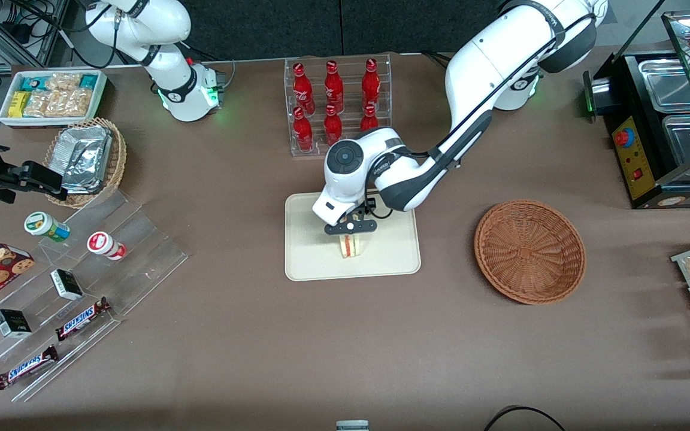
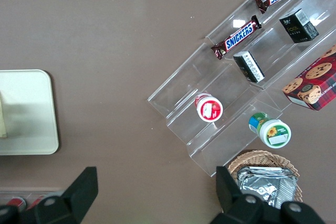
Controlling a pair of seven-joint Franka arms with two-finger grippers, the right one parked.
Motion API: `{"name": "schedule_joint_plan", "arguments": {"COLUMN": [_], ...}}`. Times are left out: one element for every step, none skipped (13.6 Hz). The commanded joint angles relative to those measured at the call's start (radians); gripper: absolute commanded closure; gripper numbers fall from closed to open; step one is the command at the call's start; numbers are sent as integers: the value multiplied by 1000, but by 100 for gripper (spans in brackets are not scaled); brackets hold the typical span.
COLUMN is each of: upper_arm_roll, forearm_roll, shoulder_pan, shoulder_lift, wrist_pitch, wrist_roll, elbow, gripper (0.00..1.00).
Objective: Place sandwich from basket to tray
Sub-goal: 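Lower the sandwich onto the white tray and open the left gripper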
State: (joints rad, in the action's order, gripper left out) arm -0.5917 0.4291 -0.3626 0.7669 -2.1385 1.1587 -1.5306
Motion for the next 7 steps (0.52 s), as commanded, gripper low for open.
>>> {"name": "schedule_joint_plan", "arguments": {"upper_arm_roll": [6,4,6,6,6,3,1], "forearm_roll": [4,-21,-58,-87,-114,-140,-154], "shoulder_pan": [-4,5,22,39,63,101,122], "shoulder_lift": [-118,-157,-203,-246,-288,-323,-358], "wrist_pitch": [132,169,205,247,291,336,377], "wrist_roll": [29,39,39,38,29,13,-31], "elbow": [1,0,-3,-5,-3,-3,-3], "gripper": [1,1,0,0,0,0,0]}}
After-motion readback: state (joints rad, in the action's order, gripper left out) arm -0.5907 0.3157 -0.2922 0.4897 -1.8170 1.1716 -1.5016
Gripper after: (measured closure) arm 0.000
